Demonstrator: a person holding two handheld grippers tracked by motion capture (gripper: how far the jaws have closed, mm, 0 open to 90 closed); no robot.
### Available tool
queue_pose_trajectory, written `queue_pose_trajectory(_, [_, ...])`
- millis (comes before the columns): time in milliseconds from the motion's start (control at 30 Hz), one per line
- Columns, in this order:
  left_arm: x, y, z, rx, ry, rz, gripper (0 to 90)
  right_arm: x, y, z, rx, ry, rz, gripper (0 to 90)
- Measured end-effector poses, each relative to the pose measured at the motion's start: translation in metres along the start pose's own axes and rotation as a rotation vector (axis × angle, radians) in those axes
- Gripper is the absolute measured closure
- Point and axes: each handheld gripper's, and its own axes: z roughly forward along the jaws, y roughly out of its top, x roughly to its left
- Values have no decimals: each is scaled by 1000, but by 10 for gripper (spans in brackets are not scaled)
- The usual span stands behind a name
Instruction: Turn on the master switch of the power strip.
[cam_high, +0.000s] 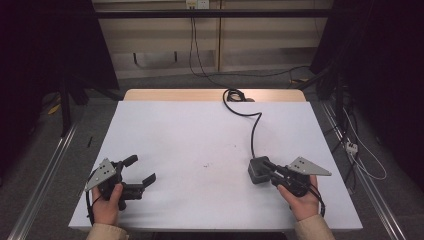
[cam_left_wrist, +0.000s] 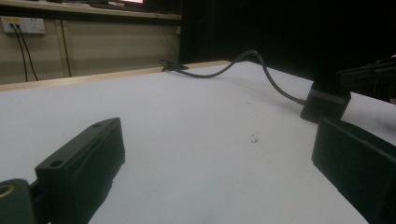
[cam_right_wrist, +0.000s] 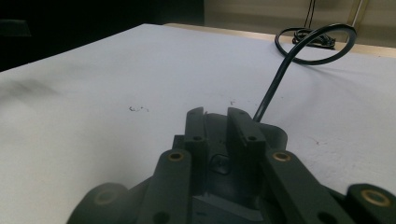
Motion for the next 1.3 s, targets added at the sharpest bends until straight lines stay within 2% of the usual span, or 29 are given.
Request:
queue_pose_trajectory(267, [-1,0,2,2,-1,1,23,1,2,-1,-2,6,4,646])
queue_pose_trajectory(533, [-1,0,2,3,0,2,22,-1,2,-2,-6,-16,13,488])
queue_pose_trajectory(600, [-1,0,2,4,1,1,22,-2,2,-2,-9,-17,19,471])
queue_pose_trajectory(733, [-1,0,3,6,-1,3,22,-2,3,-3,-18,-31,35,371])
queue_pose_trajectory(933, [-1,0,1,4,-1,3,22,-2,3,-2,-29,-5,39,243])
queue_pose_trajectory(1033, [-1,-1,-1,5,2,2,22,-1,3,1,-18,-15,33,180])
queue_pose_trajectory(1300, [0,-1,-5,1,14,-1,22,0,3,5,-1,4,31,113])
